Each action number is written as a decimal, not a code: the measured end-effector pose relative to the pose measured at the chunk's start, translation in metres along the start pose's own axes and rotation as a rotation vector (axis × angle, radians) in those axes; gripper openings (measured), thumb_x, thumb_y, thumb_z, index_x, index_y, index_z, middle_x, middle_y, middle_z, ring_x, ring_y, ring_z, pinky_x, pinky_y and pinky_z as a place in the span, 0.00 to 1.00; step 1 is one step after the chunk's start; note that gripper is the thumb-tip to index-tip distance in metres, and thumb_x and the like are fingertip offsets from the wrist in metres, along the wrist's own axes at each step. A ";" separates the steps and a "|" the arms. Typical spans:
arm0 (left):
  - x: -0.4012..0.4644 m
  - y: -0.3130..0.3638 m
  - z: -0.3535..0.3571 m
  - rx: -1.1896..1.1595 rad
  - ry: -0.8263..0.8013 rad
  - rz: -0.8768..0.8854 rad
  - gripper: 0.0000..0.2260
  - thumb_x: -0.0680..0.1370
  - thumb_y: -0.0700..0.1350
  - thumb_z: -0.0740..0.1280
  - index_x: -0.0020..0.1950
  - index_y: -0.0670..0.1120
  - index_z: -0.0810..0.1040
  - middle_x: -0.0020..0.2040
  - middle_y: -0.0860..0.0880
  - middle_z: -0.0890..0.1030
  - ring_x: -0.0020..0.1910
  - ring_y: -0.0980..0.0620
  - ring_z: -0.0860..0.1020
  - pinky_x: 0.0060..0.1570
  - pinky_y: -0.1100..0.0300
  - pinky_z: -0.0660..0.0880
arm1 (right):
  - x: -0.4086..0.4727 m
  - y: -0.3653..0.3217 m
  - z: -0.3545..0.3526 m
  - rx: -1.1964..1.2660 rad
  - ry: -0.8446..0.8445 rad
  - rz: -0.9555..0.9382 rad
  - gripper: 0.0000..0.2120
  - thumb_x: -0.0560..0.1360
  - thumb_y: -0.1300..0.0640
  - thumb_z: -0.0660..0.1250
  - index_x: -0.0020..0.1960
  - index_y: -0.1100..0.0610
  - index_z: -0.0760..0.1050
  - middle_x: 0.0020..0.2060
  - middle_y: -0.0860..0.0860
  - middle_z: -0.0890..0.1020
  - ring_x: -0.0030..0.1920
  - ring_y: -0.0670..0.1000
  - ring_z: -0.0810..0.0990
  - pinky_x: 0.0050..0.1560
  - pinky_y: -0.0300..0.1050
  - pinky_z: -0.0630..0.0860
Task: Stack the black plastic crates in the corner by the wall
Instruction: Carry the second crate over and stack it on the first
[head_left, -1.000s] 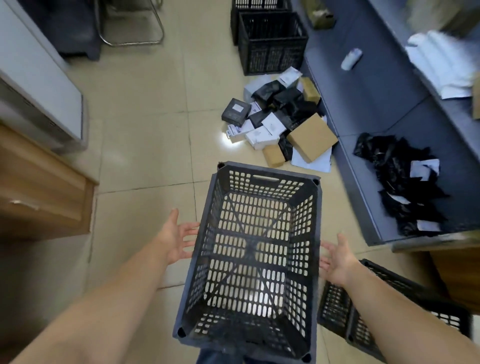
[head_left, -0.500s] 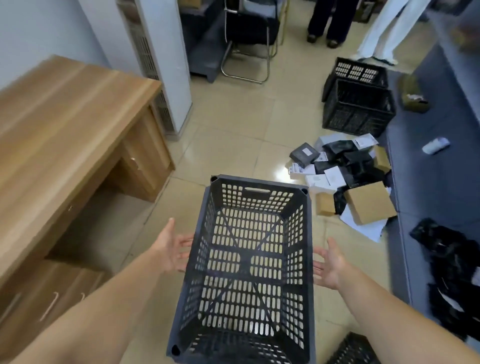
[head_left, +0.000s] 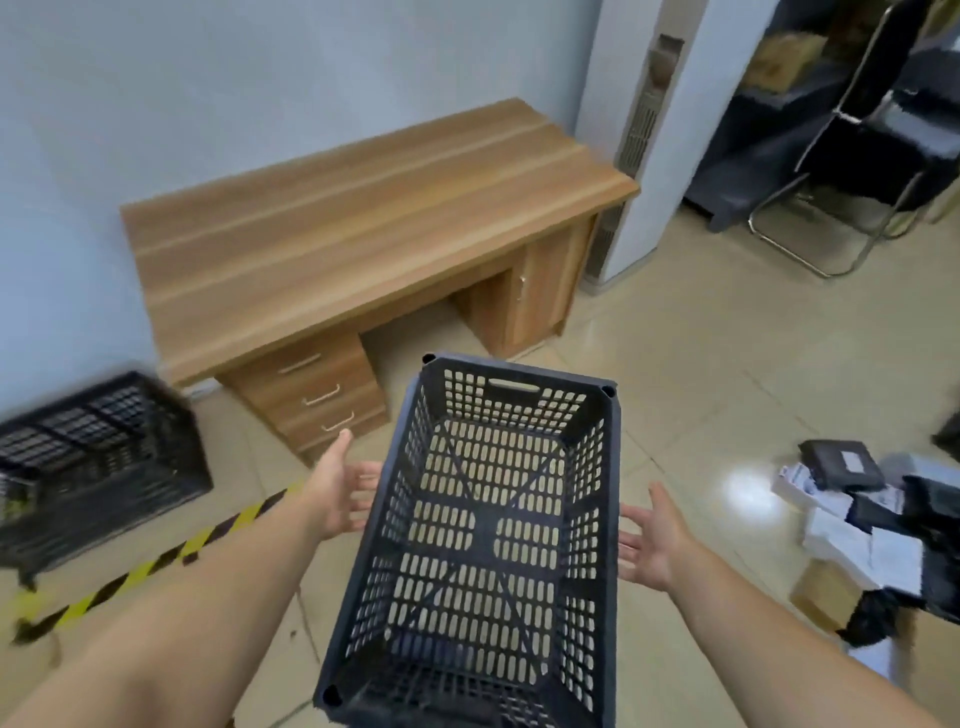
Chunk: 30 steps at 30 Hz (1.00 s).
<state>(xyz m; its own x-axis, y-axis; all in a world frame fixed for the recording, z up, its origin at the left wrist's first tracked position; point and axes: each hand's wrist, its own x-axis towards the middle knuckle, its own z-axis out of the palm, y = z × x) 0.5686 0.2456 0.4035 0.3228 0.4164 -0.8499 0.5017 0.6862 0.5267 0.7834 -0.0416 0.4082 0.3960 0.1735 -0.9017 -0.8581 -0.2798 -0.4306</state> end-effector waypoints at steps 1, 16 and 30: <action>-0.007 -0.007 -0.017 -0.037 0.025 0.000 0.33 0.74 0.71 0.47 0.47 0.44 0.75 0.45 0.44 0.74 0.46 0.46 0.72 0.49 0.52 0.68 | -0.002 0.001 0.013 -0.045 -0.017 0.002 0.35 0.75 0.32 0.47 0.66 0.57 0.70 0.61 0.62 0.74 0.60 0.62 0.73 0.63 0.61 0.69; -0.097 -0.140 -0.262 -0.481 0.275 -0.045 0.32 0.76 0.68 0.47 0.50 0.42 0.75 0.41 0.44 0.75 0.40 0.46 0.73 0.41 0.53 0.71 | -0.050 0.092 0.241 -0.607 -0.254 0.028 0.37 0.74 0.29 0.47 0.60 0.60 0.72 0.44 0.58 0.76 0.41 0.55 0.75 0.44 0.50 0.75; -0.134 -0.201 -0.490 -0.706 0.371 -0.035 0.32 0.76 0.69 0.46 0.49 0.43 0.75 0.43 0.44 0.74 0.43 0.46 0.72 0.46 0.52 0.70 | -0.119 0.233 0.462 -0.839 -0.297 -0.040 0.34 0.76 0.33 0.46 0.64 0.60 0.70 0.49 0.61 0.77 0.46 0.58 0.75 0.40 0.50 0.71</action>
<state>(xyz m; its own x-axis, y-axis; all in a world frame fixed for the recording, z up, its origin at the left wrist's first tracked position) 0.0315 0.3438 0.4048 -0.0342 0.4736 -0.8801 -0.1600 0.8666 0.4726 0.3854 0.3088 0.4323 0.2196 0.4031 -0.8884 -0.2768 -0.8475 -0.4530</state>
